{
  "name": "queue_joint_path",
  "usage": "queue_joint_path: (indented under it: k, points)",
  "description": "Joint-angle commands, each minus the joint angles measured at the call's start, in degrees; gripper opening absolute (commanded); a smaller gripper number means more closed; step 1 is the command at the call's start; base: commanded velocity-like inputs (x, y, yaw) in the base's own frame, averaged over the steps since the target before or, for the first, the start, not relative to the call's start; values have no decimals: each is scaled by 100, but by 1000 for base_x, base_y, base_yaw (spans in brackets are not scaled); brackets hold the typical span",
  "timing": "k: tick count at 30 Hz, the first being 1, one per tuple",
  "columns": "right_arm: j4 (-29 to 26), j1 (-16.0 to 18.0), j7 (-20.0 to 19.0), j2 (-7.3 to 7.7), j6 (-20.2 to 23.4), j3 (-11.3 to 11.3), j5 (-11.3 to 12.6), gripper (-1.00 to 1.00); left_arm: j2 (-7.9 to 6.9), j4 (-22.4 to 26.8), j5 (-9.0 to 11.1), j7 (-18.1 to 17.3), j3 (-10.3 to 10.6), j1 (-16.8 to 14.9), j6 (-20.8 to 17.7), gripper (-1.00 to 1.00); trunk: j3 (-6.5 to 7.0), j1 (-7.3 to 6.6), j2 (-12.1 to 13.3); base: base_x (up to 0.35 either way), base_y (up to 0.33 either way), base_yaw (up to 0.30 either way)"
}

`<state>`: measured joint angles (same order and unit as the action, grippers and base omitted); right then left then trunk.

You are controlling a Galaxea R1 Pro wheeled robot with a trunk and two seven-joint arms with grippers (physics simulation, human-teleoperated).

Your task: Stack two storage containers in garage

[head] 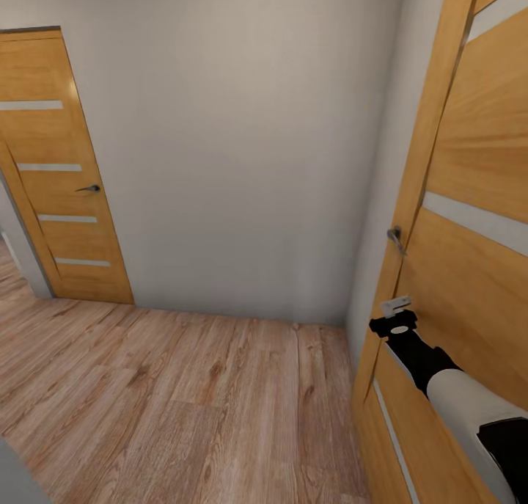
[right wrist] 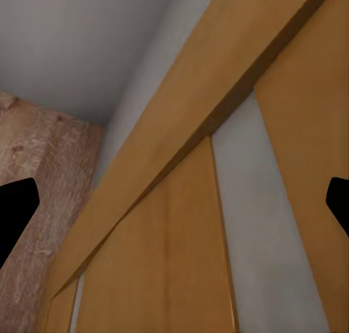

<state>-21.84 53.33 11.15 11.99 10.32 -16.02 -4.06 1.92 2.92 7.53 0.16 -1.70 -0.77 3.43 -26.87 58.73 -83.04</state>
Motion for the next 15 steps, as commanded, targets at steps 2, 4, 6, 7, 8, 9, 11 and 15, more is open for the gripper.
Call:
queue_joint_path:
  k: [2, 4, 6, 7, 8, 9, 11, 15]
  points:
    - [-5, 2, 46, 18, 63, 55, -79, 100, 2, -2, 38, 1, -14, -2, 17, 100, -7, 0, -3, 0, 0, 0]
    - [-5, 2, 46, 20, 65, 105, -78, 100, 2, -2, 38, 1, -14, -2, 17, 100, -7, 0, -3, 0, 0, 0]
    - [-5, 2, 46, 16, 66, 135, -81, 100, 2, -2, 38, 1, -14, -2, 17, 100, -7, 0, -3, 0, 0, 0]
    - [-5, 2, 46, -10, 66, 147, -84, 100, 2, -2, 38, 1, -14, -2, 17, 100, -7, 0, -3, 0, 0, 0]
    - [-5, 2, 46, -33, 70, 149, -88, 100, 2, -2, 38, 1, -14, -2, 17, 100, -7, 0, -3, 0, 0, 0]
    - [-7, 2, 46, -56, 74, 150, -90, 100, 2, -2, 38, 1, -14, -2, 17, 100, -7, 0, -3, 0, 0, 0]
    - [-7, 2, 46, -88, 79, 148, -93, 100, 2, -2, 38, 1, -14, -2, 17, 100, -7, 0, -3, 0, 0, 0]
    - [-5, 2, 46, -336, 89, 140, -95, 100, 2, -2, 38, 1, -14, -2, 17, 100, -7, 0, -3, 0, 0, 0]
